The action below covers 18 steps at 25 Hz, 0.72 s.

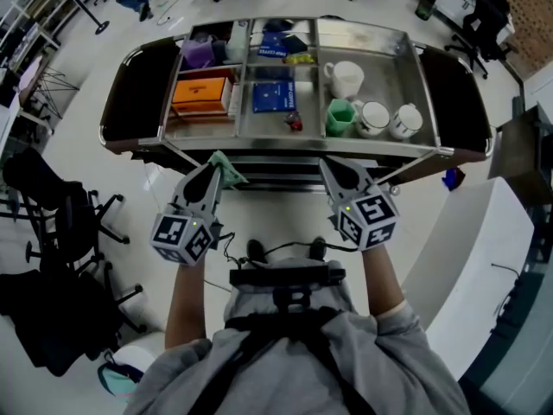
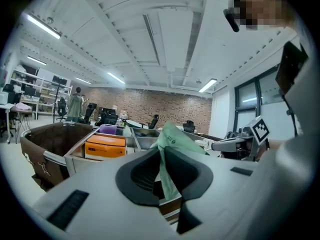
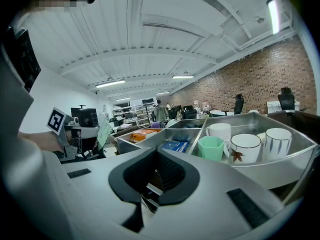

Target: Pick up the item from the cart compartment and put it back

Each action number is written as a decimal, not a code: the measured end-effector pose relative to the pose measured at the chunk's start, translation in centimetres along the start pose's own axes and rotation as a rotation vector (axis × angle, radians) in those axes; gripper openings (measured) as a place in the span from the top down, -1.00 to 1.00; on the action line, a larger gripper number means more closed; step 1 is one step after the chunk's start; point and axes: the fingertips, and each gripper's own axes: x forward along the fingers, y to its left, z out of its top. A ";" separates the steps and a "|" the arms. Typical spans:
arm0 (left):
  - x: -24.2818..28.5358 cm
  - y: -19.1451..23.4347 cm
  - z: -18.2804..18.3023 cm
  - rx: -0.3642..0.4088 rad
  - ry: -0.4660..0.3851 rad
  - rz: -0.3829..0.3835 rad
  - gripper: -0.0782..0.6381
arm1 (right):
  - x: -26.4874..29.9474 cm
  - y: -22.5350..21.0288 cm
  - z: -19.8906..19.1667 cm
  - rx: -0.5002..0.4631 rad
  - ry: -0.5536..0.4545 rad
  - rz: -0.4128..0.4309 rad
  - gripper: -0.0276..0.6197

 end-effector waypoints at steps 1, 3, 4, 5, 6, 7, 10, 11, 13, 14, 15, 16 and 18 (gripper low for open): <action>0.0 0.0 -0.1 -0.001 -0.001 0.004 0.65 | 0.0 0.0 -0.1 0.001 0.001 0.000 0.89; -0.1 0.1 -0.2 -0.001 -0.001 0.012 0.65 | 0.0 0.0 -0.1 0.001 0.003 -0.001 0.89; -0.1 0.1 -0.2 0.001 -0.001 0.013 0.65 | -0.1 0.0 -0.2 0.001 0.003 -0.002 0.89; -0.2 0.1 -0.2 0.001 0.000 0.014 0.65 | -0.1 0.0 -0.2 0.001 0.003 -0.002 0.89; -0.2 0.0 -0.1 0.000 0.000 0.012 0.65 | -0.1 0.0 -0.2 0.002 0.004 -0.003 0.89; -0.2 -0.1 -0.1 0.001 0.002 0.009 0.65 | -0.1 0.0 -0.3 0.002 0.005 -0.004 0.89; 0.0 -0.3 0.0 -0.002 0.001 -0.007 0.65 | -0.1 -0.1 -0.4 0.005 0.009 -0.006 0.89; 0.1 -0.3 -0.1 -0.003 0.000 -0.010 0.65 | 0.0 0.0 -0.4 0.006 0.009 -0.006 0.89; 0.2 -0.2 -0.1 -0.004 0.001 -0.012 0.65 | 0.0 0.0 -0.4 0.006 0.009 -0.006 0.89; 0.2 -0.3 0.0 -0.004 0.003 -0.011 0.65 | 0.0 0.0 -0.4 0.006 0.009 -0.006 0.89; 0.2 -0.3 -0.1 -0.004 0.005 -0.011 0.65 | -0.1 0.0 -0.3 0.005 0.009 -0.006 0.89; 0.2 -0.2 -0.1 -0.006 0.005 -0.013 0.65 | -0.1 0.0 -0.3 0.005 0.010 -0.005 0.89; 0.3 -0.2 -0.2 -0.008 0.007 -0.015 0.65 | 0.0 0.0 -0.4 0.005 0.011 -0.005 0.89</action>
